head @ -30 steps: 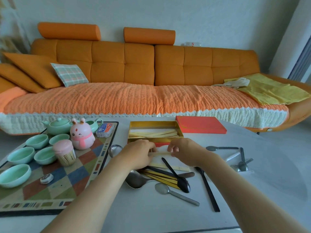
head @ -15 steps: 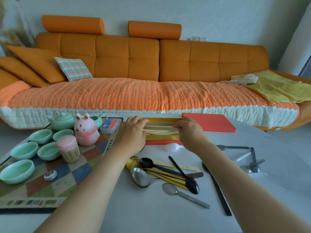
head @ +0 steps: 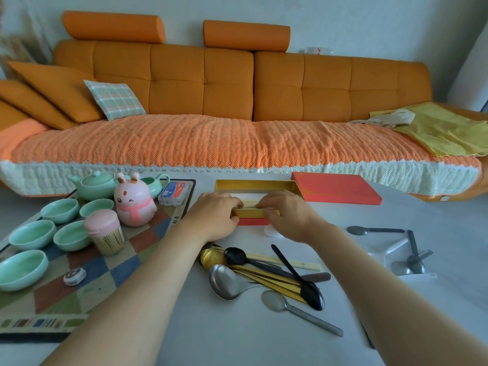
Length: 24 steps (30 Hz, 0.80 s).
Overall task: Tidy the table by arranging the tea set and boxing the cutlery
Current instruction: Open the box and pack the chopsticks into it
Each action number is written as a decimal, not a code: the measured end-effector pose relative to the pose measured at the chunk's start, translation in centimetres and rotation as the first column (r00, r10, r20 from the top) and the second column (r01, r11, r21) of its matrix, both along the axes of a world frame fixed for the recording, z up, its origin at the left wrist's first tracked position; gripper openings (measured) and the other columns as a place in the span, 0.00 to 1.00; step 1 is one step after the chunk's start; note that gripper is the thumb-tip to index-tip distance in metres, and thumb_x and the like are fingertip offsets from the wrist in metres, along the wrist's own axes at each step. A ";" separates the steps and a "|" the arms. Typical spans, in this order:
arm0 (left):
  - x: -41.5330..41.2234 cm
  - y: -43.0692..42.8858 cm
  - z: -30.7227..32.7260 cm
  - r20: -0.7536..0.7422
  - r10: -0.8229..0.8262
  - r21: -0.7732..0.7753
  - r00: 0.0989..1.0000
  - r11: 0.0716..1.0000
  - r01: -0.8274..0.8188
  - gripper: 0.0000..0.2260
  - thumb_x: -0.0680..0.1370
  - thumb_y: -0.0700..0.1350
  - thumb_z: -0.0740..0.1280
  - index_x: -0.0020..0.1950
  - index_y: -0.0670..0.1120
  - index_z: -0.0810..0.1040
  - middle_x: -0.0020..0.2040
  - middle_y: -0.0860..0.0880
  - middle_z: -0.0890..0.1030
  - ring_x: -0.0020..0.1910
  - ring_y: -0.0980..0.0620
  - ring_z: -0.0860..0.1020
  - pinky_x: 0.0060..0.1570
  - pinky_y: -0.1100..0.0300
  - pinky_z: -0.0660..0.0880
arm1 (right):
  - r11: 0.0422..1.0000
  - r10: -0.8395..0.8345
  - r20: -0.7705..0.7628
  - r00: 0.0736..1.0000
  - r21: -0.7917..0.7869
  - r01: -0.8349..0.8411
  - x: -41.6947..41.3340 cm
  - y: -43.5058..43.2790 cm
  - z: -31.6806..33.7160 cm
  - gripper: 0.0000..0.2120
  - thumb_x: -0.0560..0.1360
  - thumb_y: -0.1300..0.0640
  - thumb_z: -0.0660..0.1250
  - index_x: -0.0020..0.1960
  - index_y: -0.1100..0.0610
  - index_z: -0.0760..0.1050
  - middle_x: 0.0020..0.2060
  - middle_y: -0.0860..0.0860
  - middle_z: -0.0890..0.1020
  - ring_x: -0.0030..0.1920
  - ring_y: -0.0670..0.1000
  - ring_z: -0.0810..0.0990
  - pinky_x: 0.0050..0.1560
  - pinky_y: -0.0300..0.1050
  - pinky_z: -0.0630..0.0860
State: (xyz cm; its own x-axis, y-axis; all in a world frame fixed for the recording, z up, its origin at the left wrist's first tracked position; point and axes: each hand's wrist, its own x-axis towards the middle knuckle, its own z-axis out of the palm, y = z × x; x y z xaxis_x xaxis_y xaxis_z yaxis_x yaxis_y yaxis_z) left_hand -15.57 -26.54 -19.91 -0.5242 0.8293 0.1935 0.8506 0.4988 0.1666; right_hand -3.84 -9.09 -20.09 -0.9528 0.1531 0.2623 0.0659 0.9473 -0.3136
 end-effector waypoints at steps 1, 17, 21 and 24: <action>0.0 0.0 -0.2 0.008 -0.005 0.015 1.000 1.000 0.004 0.17 0.80 0.49 0.62 0.69 0.52 0.74 0.66 0.53 0.74 0.66 0.49 0.70 0.67 0.54 0.62 | 1.000 0.023 0.012 1.000 0.015 -0.024 0.2 -0.2 0.0 0.15 0.79 0.56 0.59 0.61 0.53 0.80 0.58 0.47 0.80 0.59 0.51 0.75 0.62 0.50 0.71; 1.6 -0.1 0.7 -0.095 -0.052 0.123 0.994 0.990 0.063 0.19 0.79 0.50 0.65 0.70 0.52 0.71 0.69 0.54 0.70 0.70 0.53 0.64 0.69 0.54 0.61 | 0.988 0.040 -0.248 0.968 0.157 -0.001 2.4 -0.2 1.7 0.09 0.72 0.58 0.67 0.51 0.50 0.80 0.48 0.48 0.76 0.49 0.50 0.73 0.50 0.46 0.72; 3.4 0.4 1.2 -0.180 -0.106 0.201 0.978 0.969 0.142 0.10 0.77 0.48 0.66 0.58 0.53 0.75 0.55 0.56 0.74 0.57 0.53 0.70 0.60 0.56 0.65 | 0.995 0.094 0.053 0.994 0.005 -0.095 4.2 -0.7 2.9 0.07 0.74 0.56 0.64 0.45 0.47 0.80 0.41 0.41 0.80 0.43 0.42 0.79 0.45 0.43 0.78; 5.0 0.3 1.3 -0.056 -0.168 0.125 0.984 0.977 0.174 0.05 0.76 0.49 0.66 0.51 0.55 0.76 0.49 0.58 0.77 0.50 0.55 0.75 0.55 0.56 0.70 | 0.999 0.051 0.327 0.943 -0.022 -0.047 5.8 -0.5 3.0 0.09 0.72 0.54 0.63 0.46 0.43 0.80 0.43 0.38 0.80 0.46 0.40 0.79 0.49 0.39 0.76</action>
State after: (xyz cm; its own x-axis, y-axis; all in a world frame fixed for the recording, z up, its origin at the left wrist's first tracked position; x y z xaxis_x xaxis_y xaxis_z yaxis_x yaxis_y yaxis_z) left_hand -10.59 -26.20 -18.58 -0.3649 0.8724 0.3252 0.9296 0.3219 0.1795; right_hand 1.92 -9.61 -17.05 -0.9921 0.1054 -0.0676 0.1208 0.9477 -0.2954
